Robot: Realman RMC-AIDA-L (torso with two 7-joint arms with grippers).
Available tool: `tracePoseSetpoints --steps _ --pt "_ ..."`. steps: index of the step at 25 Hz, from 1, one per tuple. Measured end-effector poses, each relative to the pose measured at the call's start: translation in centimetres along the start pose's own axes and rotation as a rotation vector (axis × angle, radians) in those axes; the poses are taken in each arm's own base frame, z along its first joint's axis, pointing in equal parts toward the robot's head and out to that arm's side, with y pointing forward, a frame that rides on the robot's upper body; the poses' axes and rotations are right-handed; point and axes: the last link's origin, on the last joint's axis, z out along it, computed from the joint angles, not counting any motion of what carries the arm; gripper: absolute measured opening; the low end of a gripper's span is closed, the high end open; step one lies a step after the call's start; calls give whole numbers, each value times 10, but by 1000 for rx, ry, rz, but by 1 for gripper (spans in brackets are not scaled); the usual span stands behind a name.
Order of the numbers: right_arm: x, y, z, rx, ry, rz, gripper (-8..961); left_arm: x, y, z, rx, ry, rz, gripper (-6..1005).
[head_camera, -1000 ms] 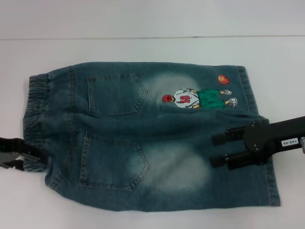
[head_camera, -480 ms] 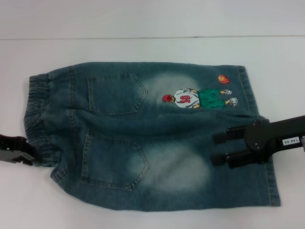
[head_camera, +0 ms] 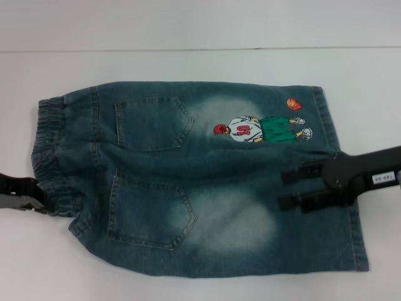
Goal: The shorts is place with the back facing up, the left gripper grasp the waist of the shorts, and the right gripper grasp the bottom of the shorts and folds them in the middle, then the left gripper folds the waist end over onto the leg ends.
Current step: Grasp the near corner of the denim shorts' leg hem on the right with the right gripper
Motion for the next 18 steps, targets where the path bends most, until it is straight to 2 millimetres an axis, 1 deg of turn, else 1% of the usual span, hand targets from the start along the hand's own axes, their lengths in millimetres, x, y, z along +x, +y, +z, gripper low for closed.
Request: tracePoseSetpoints --steps 3,4,5,9,11,14,18 --pt "-8 -3 -7 12 19 72 806 2 2 -1 -6 7 12 55" --pt "-14 -4 -16 9 51 127 806 4 3 -3 -7 13 21 53" --pt "-14 -4 -16 9 51 127 806 4 3 -3 -7 13 21 52" --pt "-20 2 -39 -27 148 157 806 11 5 -9 -15 40 30 50" --pt "-18 5 -50 -26 215 158 806 14 6 -11 -20 51 32 50" --pt "-9 3 -62 11 313 182 806 18 9 -13 -25 69 37 50" --pt "5 2 -64 27 449 207 806 23 13 -14 -29 79 47 50"
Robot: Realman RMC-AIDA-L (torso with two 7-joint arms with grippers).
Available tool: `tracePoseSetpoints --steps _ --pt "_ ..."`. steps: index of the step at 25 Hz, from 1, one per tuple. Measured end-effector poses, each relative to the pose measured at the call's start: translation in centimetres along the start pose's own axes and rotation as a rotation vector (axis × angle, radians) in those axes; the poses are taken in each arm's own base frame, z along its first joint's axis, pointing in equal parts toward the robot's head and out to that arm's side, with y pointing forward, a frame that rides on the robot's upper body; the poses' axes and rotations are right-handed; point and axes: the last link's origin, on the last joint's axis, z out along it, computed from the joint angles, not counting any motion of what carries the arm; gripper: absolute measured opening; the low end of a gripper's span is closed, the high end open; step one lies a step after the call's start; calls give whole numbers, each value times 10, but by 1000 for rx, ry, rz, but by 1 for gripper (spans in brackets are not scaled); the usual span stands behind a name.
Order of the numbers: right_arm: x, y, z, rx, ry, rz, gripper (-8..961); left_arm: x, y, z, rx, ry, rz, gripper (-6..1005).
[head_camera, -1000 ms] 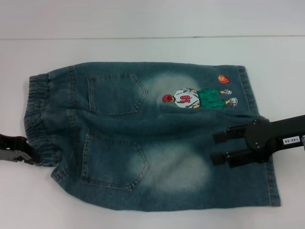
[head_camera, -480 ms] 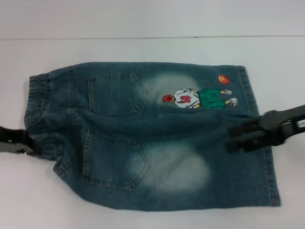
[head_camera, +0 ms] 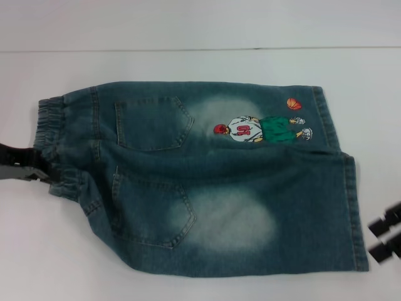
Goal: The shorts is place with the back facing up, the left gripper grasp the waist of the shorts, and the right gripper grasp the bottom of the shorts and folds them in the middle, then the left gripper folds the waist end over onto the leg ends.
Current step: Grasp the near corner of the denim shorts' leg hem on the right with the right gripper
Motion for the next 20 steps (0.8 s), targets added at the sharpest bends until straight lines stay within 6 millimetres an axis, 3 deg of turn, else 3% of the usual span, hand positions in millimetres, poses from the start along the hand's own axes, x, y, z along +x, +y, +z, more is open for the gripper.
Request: tracePoseSetpoints --steps 11,20 --pt "14 -5 10 41 235 48 805 9 5 -1 6 20 7 51" --pt "9 -5 22 60 314 43 805 11 6 2 7 24 8 50"
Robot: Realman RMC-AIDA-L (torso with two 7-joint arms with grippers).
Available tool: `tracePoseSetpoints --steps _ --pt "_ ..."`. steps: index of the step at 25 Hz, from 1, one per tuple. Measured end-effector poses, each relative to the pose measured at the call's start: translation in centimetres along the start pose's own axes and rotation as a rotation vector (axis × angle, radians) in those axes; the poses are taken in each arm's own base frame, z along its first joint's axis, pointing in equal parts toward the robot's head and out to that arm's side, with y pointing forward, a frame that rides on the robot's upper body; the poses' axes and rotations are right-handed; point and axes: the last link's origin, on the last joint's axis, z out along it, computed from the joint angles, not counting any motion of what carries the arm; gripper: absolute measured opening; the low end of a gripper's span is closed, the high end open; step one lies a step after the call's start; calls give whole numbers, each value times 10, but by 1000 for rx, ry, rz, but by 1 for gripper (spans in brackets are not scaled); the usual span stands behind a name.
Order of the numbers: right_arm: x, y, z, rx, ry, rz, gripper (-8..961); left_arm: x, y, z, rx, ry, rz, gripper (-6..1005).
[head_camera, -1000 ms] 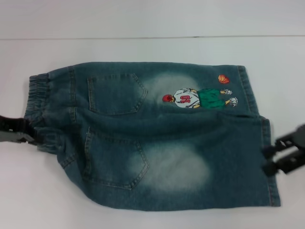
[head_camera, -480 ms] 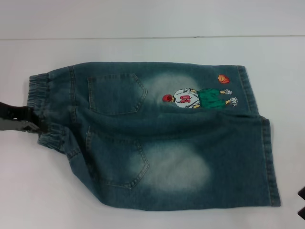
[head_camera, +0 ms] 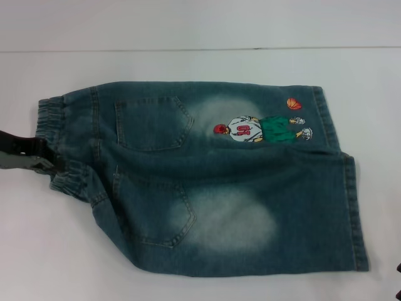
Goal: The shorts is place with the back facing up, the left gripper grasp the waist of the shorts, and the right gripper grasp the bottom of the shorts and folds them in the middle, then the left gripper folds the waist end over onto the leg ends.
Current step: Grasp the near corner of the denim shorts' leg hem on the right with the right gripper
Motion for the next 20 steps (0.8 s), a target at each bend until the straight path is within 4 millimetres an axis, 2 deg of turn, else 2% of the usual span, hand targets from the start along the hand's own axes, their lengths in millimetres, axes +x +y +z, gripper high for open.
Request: tracePoseSetpoints --steps 20 --pt "-30 -3 18 59 44 -35 805 -3 0 3 -7 -7 -1 51"
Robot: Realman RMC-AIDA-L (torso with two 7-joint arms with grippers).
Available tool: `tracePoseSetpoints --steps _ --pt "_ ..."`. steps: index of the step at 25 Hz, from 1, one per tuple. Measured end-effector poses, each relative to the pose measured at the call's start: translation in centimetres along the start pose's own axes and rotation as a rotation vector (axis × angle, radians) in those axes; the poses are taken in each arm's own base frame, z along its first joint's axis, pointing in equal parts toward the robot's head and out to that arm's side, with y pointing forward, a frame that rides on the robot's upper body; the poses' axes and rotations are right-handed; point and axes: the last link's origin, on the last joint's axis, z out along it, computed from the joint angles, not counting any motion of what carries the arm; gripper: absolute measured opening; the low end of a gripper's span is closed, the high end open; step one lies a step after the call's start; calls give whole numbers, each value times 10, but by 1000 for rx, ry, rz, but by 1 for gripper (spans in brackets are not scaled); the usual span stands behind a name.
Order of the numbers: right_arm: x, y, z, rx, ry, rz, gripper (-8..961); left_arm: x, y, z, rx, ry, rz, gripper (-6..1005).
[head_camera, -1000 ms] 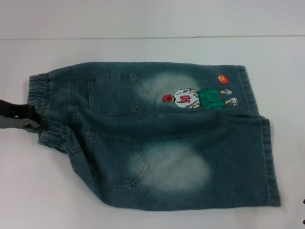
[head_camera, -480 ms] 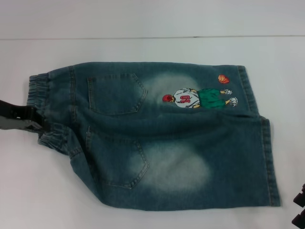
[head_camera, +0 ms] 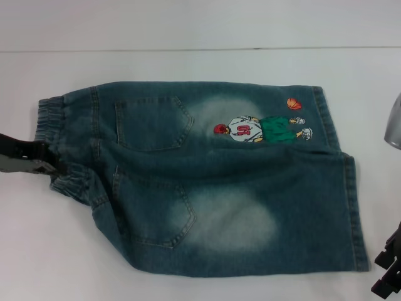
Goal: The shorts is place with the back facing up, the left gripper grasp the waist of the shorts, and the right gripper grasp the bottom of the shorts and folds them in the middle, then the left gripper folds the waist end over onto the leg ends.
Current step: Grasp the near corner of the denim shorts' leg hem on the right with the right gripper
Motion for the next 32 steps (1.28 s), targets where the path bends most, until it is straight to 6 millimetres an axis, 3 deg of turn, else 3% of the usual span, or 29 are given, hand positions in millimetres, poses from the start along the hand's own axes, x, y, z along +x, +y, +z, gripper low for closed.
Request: tracePoseSetpoints --steps 32 --pt "-14 2 12 29 44 -32 761 -1 0 1 -3 -3 2 50"
